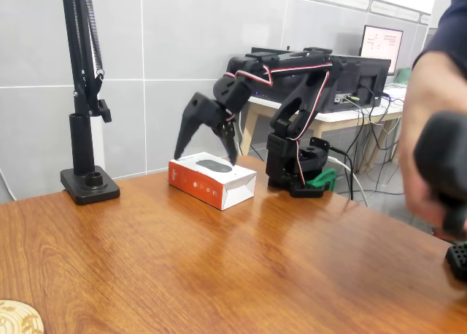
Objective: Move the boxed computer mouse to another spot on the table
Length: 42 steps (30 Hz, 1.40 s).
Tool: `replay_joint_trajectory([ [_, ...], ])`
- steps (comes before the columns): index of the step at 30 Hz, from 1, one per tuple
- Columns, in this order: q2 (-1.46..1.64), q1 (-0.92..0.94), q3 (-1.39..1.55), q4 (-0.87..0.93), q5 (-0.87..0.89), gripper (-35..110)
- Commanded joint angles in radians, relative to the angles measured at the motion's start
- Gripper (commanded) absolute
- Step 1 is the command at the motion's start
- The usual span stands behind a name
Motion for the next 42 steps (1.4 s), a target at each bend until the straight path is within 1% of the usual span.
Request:
replay_joint_trajectory([
  [1, 0.060, -0.012, -0.061, -0.120, -0.025, 0],
  [3, 0.052, -0.035, -0.110, -0.181, -0.002, 0],
  [4, 0.071, -0.044, -0.112, -0.250, 0.003, 0],
  [5, 0.098, -0.051, -0.084, -0.367, 0.009, 0],
  [8, 0.163, -0.066, 0.072, -0.877, 0.115, 0],
  [9, 0.170, -0.077, 0.120, -1.066, 0.123, 0],
  [10, 0.175, -0.086, 0.164, -1.250, 0.110, 0],
  [13, 0.183, -0.114, 0.302, -1.709, 0.014, 0],
  [16, 0.172, -0.143, 0.431, -2.098, -0.017, 0],
  [18, 0.181, -0.153, 0.480, -2.281, -0.020, 0],
  [19, 0.206, -0.155, 0.500, -2.330, -0.020, 0],
  [21, 0.296, -0.156, 0.551, -2.361, -0.021, 0],
  [24, 0.476, -0.155, 0.630, -2.332, -0.031, 0],
  [27, 0.534, -0.147, 0.629, -2.349, -0.038, 0],
  [29, 0.523, -0.143, 0.629, -2.427, -0.040, 0],
  [31, 0.460, -0.143, 0.629, -2.579, -0.040, 0],
  [32, 0.469, -0.147, 0.630, -2.599, -0.040, 0],
  [35, 0.555, -0.138, 0.630, -2.592, -0.040, 0],
  [38, 0.713, -0.104, 0.630, -2.588, -0.037, 0],
  [40, 0.838, -0.094, 0.630, -2.523, -0.038, 0],
  [42, 0.842, -0.129, 0.630, -2.574, -0.038, 0],
])
